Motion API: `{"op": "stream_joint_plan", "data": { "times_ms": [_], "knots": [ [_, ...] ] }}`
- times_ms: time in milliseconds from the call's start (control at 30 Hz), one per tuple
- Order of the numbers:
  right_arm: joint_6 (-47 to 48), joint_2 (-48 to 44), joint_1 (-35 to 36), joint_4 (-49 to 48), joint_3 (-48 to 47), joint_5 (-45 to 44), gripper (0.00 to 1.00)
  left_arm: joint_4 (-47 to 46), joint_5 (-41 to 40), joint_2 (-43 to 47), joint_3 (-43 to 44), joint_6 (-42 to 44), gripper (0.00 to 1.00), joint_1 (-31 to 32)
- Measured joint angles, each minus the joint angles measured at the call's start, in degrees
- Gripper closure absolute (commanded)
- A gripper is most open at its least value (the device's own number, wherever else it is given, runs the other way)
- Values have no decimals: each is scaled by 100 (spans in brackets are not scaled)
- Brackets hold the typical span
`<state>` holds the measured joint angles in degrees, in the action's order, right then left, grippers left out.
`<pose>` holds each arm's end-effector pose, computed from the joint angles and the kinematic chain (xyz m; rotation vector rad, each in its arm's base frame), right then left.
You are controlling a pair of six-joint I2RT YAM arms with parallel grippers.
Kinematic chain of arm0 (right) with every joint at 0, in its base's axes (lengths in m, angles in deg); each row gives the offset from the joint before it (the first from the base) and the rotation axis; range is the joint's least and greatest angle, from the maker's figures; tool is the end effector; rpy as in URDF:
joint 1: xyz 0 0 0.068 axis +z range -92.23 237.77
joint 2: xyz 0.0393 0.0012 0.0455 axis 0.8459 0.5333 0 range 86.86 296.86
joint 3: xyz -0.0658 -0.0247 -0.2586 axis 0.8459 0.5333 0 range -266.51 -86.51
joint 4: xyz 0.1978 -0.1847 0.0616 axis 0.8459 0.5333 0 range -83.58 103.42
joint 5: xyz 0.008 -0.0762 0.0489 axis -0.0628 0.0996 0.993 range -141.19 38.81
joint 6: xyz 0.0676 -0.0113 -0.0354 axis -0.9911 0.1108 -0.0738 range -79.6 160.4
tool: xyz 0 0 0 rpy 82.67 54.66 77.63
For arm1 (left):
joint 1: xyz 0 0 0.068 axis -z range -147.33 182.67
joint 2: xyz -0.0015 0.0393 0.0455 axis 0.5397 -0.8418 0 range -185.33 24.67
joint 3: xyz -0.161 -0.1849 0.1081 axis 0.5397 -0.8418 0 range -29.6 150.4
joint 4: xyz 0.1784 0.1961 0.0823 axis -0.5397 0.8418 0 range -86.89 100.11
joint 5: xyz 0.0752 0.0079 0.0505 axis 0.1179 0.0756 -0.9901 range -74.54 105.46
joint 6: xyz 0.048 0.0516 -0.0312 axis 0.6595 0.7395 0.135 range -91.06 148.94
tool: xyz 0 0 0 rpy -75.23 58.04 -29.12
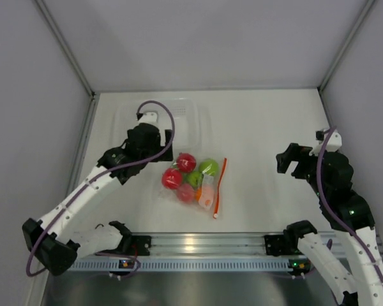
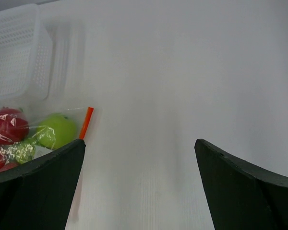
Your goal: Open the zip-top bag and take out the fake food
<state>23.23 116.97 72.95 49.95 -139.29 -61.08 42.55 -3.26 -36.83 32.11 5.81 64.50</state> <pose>0.1421 0.0269 0.3504 0.1486 1.9293 0.2103 0.2352 -0.1212 0.3161 -0.0047 2.2176 -0.1610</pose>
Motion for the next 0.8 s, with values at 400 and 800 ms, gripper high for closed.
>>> {"op": "stream_joint_plan", "data": {
  "times_ms": [400,800],
  "knots": [
    [28,2,0,85,61,192,1,-4,-2328,-2782,1167,-498,5,3093],
    [72,-201,0,177,13,-223,1,330,-3136,-4760,1926,-817,9,4500]
  ]
}}
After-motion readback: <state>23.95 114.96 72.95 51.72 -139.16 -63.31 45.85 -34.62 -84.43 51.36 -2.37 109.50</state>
